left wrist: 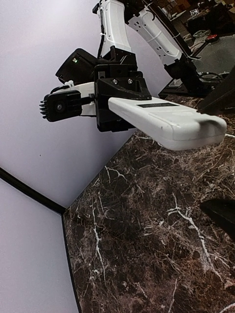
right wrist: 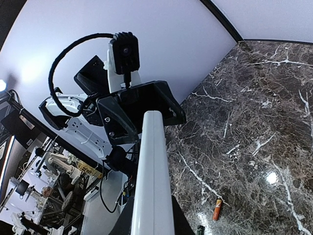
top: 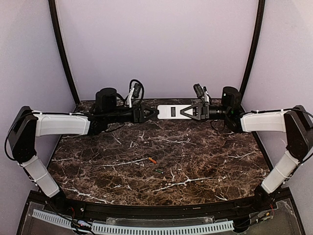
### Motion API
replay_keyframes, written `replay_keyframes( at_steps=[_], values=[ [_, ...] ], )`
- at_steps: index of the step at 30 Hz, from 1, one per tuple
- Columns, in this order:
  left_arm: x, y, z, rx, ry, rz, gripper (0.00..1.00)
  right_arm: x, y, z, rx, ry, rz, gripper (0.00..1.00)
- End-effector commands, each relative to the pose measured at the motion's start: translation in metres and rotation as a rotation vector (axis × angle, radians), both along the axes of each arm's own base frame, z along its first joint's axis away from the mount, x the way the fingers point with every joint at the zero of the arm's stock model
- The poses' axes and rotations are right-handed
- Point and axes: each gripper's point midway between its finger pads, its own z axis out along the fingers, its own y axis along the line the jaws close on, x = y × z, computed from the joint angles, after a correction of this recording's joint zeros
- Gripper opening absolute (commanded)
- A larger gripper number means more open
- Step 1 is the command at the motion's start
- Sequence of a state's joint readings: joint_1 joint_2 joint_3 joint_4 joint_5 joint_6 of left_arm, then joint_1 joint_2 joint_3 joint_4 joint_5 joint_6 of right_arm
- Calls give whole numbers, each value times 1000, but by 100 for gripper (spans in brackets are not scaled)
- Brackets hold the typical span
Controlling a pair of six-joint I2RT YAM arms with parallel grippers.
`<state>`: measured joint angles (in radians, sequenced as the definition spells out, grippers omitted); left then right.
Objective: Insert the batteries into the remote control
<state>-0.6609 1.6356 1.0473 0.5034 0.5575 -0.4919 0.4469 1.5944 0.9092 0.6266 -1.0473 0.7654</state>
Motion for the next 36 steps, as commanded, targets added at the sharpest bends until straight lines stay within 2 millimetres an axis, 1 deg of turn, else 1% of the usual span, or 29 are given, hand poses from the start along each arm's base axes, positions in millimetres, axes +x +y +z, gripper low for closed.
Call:
replay_keyframes(
  at_steps=[1, 2, 3, 5, 10, 16, 23, 28, 29, 30, 31, 32, 36],
  values=[
    [1, -10, 22, -92, 17, -43, 56, 2, 7, 11, 28, -52, 10, 0],
    [3, -11, 19, -90, 23, -41, 53, 1, 8, 12, 29, -54, 15, 0],
    [4, -11, 21, -93, 22, -42, 51, 1, 9, 12, 28, -52, 16, 0],
    [5, -13, 19, -91, 30, -44, 48, -1, 11, 11, 24, -51, 19, 0],
    [9, -13, 13, -85, 49, -26, 46, 3, 15, 4, 2, -35, 5, 0],
    [13, -12, 4, -58, 74, -1, 40, 7, 16, 3, -11, -29, -22, 0],
    [15, -9, -7, -18, 93, 18, 23, 7, 16, 3, -23, -33, -26, 0],
    [10, -13, 2, -68, 94, -27, 11, 4, 16, 6, -18, -44, -8, 0],
    [9, -13, 1, -74, 98, -34, 10, 2, 16, 7, -16, -47, 3, 0],
    [7, -13, 5, -97, 96, -47, 7, 0, 16, 8, -11, -54, 11, 0],
    [6, -12, 2, -102, 103, -52, 5, -2, 16, 10, -6, -62, 18, 0],
    [5, -12, 7, -123, 100, -67, 4, -3, 16, 11, -4, -64, 21, 0],
    [-3, -14, 14, -171, 103, -119, 1, -7, 13, 16, 12, -83, 36, 0]
  ],
)
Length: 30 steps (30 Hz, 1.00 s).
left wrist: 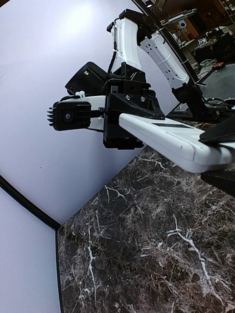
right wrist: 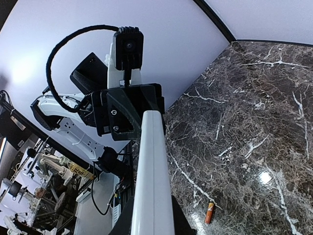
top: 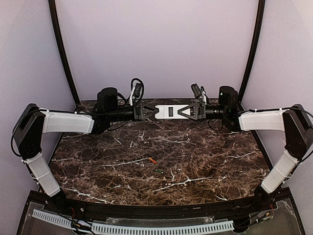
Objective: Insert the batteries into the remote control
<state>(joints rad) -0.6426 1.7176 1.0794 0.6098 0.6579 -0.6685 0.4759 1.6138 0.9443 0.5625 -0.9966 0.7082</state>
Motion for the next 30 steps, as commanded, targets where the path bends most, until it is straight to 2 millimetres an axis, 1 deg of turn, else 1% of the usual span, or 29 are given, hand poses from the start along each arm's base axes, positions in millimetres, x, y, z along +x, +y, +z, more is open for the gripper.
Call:
replay_keyframes(
  at_steps=[1, 4, 7, 10, 11, 12, 13, 14, 15, 18, 19, 21, 24, 27, 30],
  values=[
    [-12, -4, 16, -87, -23, -73, 1, -12, 0, 23, 47, -72, 57, 0],
    [-16, -4, 23, -120, -39, -99, 0, -7, -8, 23, 43, -73, 32, 0],
    [-17, -2, 25, -120, -41, -94, 0, 3, -16, 17, 9, -54, -29, 0],
    [-11, 0, 17, -79, -31, -51, 0, 11, -18, 13, -21, -43, -68, 0],
    [-7, 1, 11, -52, -22, -28, 0, 12, -18, 12, -22, -36, -73, 0],
    [-5, 1, 10, -41, -21, -13, 0, 13, -18, 12, -21, -32, -78, 0],
    [-1, 3, 2, -10, -9, 12, 0, 14, -17, 11, -23, -27, -86, 0],
    [3, 4, 0, 3, -5, 30, 0, 16, -18, 11, -27, -22, -97, 0],
    [7, 7, -6, 33, 2, 61, 0, 17, -18, 9, -34, -13, -106, 0],
    [16, 13, -14, 81, 7, 125, 1, 18, -18, 8, -40, -13, -113, 0],
    [16, 13, -15, 85, 6, 127, 2, 18, -17, 9, -34, -11, -107, 0],
    [16, 10, -15, 73, 8, 113, 8, 16, -15, 10, -11, 1, -83, 0],
    [11, 3, -11, 32, 25, 58, 22, 13, -12, 10, 17, 20, -52, 0],
    [11, -2, -11, 11, 35, 30, 29, 13, -11, 11, 25, 29, -45, 0],
    [9, -5, -11, 7, 37, 11, 32, 14, -11, 9, 19, 37, -52, 0]
  ],
)
